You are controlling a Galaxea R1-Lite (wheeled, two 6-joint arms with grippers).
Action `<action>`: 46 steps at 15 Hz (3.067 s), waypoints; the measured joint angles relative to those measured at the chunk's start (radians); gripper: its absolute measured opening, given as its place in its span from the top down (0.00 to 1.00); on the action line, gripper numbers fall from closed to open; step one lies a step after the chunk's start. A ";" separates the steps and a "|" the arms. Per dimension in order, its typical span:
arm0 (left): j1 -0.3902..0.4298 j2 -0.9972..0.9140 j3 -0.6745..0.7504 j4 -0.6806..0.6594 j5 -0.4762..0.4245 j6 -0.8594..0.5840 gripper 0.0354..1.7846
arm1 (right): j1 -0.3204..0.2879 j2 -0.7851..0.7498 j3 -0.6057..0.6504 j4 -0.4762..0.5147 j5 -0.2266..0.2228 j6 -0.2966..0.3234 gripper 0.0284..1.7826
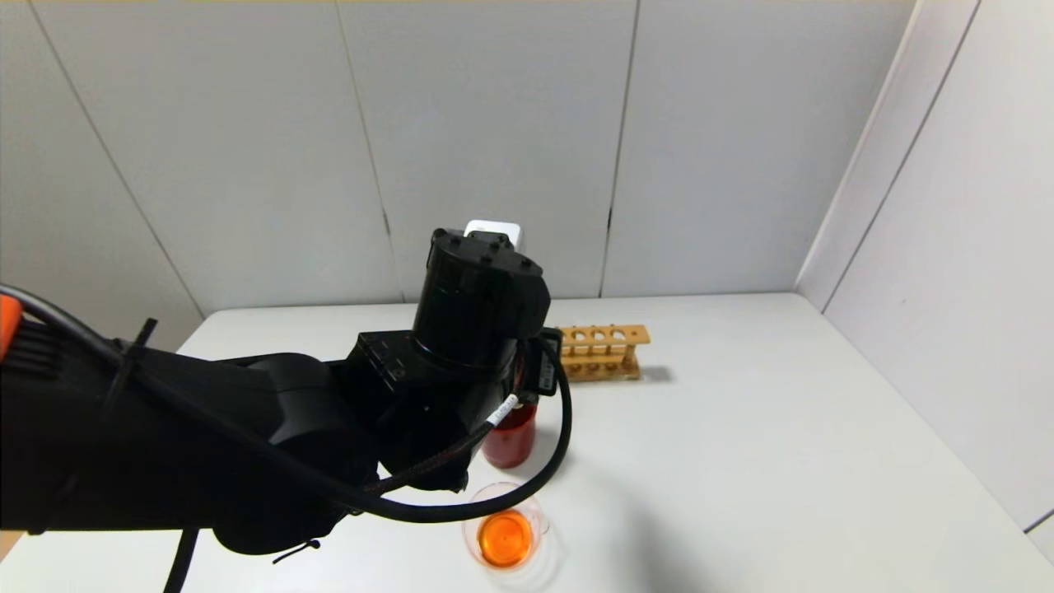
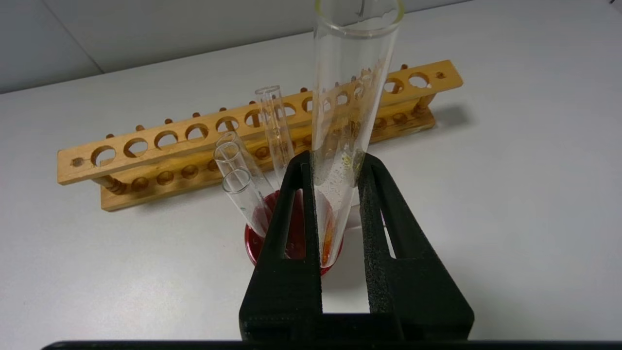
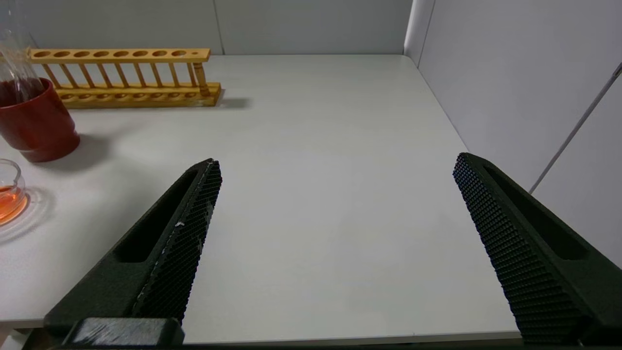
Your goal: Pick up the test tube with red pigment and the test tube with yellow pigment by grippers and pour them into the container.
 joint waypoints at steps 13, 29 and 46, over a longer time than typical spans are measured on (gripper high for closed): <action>0.045 0.076 0.066 -0.113 -0.016 -0.016 0.85 | 0.000 0.000 0.000 0.000 0.000 0.000 0.02; 0.060 0.108 0.150 -0.164 -0.063 -0.020 0.85 | 0.000 0.000 0.000 0.000 0.000 0.000 0.02; 0.051 0.102 0.190 -0.207 -0.063 -0.013 0.33 | 0.001 0.000 0.000 0.000 0.000 0.000 0.02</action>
